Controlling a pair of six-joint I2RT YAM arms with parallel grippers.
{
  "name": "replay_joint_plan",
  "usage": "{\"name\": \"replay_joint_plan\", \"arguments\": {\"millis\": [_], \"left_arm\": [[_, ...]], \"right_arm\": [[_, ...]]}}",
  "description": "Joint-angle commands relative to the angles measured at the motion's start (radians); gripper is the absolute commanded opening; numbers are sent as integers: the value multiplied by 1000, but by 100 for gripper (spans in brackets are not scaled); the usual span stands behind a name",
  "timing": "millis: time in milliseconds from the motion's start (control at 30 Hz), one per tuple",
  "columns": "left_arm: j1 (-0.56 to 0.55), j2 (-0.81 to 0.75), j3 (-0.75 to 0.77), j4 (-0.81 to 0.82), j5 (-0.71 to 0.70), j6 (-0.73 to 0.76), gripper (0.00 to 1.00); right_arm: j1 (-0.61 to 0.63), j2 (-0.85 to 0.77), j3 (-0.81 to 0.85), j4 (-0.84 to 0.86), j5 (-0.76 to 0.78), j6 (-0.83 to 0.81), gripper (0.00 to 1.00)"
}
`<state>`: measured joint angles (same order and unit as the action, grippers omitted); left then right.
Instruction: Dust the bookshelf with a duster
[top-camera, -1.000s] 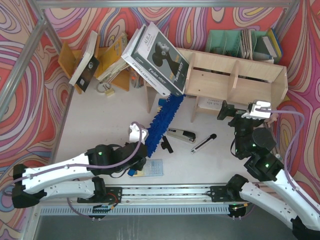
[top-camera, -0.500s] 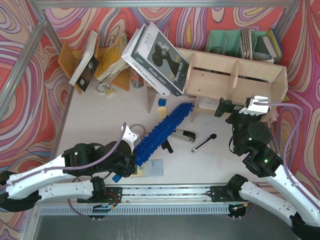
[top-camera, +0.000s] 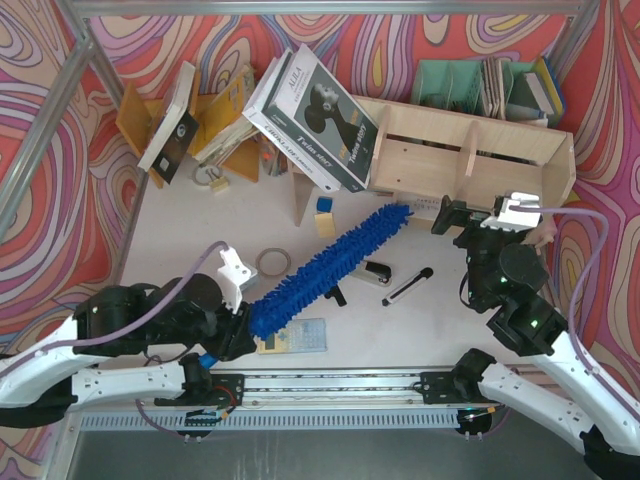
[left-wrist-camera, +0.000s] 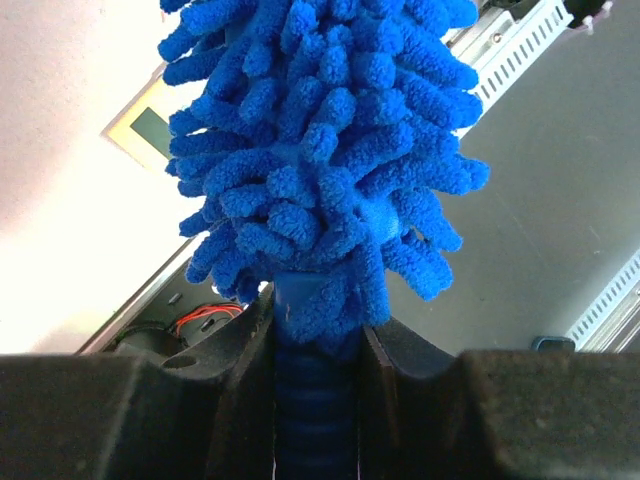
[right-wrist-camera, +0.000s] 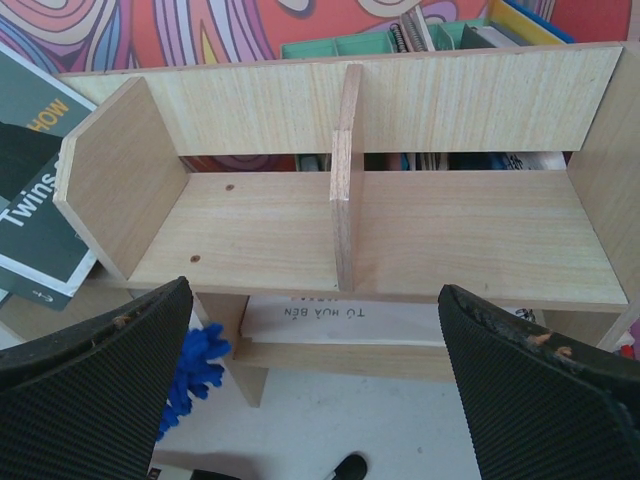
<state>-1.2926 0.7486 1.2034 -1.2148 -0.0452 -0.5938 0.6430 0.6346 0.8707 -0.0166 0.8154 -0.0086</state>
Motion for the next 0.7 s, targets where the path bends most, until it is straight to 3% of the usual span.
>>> {"name": "replay_joint_plan", "arguments": {"millis": [0,333,667], "left_arm": [[-4,-1,49,-10,6,53,0],[-4,48,95,208,-11,173,0],[-4,191,201,403,-330,259,0]], "right_arm": [[1,-18,29,18,26,-29,99],[1,-30,139,-35,16,-30,99],[1,-39,254,-94,12,-1,99]]}}
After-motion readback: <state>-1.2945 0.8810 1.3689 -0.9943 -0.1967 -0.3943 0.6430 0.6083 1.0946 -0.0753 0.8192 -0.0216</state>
